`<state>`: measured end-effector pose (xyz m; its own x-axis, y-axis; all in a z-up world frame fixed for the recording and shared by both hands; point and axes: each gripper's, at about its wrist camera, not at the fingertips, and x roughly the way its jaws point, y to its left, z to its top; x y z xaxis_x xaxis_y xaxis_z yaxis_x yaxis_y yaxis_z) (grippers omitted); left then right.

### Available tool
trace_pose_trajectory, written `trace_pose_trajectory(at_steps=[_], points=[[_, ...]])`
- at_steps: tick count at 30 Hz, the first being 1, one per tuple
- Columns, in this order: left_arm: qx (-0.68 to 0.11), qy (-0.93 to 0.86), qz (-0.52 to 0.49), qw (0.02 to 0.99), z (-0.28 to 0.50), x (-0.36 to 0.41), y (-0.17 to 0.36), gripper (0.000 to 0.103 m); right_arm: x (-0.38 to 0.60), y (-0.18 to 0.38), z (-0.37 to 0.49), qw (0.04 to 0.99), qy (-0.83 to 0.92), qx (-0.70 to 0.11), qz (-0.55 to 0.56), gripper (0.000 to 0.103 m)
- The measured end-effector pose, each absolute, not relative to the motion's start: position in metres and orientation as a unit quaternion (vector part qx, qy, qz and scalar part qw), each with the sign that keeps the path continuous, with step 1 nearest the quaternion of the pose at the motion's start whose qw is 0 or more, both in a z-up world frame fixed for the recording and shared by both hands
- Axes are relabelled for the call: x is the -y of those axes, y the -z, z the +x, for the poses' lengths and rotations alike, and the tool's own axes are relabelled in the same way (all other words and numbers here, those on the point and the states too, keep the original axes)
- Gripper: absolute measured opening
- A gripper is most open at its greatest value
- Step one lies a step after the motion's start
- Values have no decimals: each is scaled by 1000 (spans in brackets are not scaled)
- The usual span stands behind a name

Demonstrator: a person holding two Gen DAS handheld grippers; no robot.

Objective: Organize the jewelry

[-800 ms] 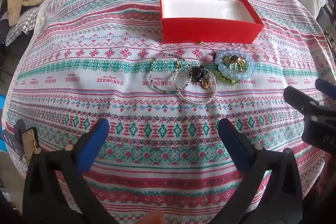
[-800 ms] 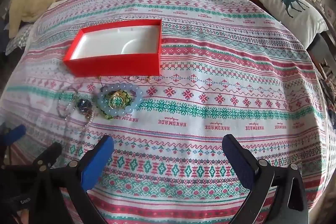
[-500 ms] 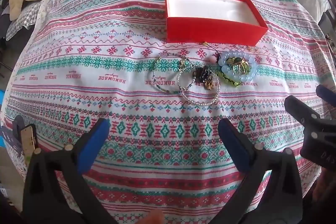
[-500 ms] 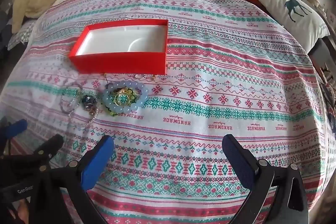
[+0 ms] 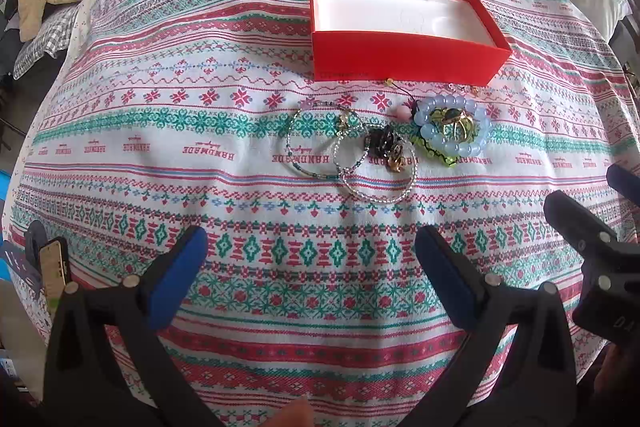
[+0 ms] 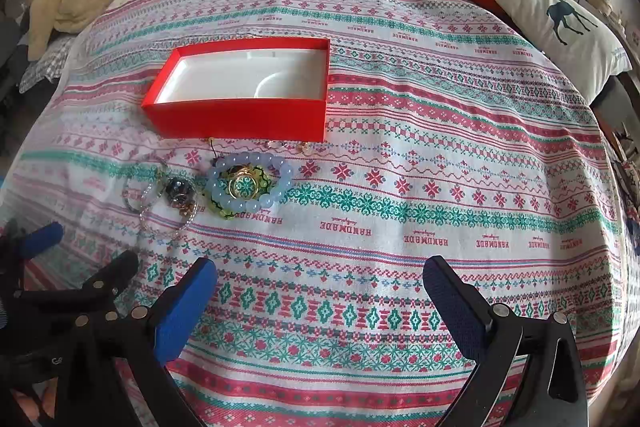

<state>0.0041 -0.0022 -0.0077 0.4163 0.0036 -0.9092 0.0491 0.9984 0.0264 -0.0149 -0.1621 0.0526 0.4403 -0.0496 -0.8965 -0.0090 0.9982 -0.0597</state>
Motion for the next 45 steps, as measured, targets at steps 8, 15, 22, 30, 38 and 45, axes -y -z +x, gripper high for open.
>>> trace_pose_trajectory(at_steps=[8,15,22,30,38,45], points=[[-541,12,22,840,4,3,8,103,162,-52,-15,847,13,-531,-26,103],[-542,12,22,840,5,3,8,103,161,-51,-14,847,13,-531,-26,103],[-541,12,22,840,4,1,7,103,159,-50,-14,846,12,-533,-25,103],[-542,12,21,840,5,1,7,103,160,-50,-14,845,12,-533,-25,103],[-541,12,22,840,4,0,6,103,160,-50,-14,845,12,-533,-25,103],[-541,12,21,840,4,0,6,103,160,-50,-14,845,12,-533,-25,103]])
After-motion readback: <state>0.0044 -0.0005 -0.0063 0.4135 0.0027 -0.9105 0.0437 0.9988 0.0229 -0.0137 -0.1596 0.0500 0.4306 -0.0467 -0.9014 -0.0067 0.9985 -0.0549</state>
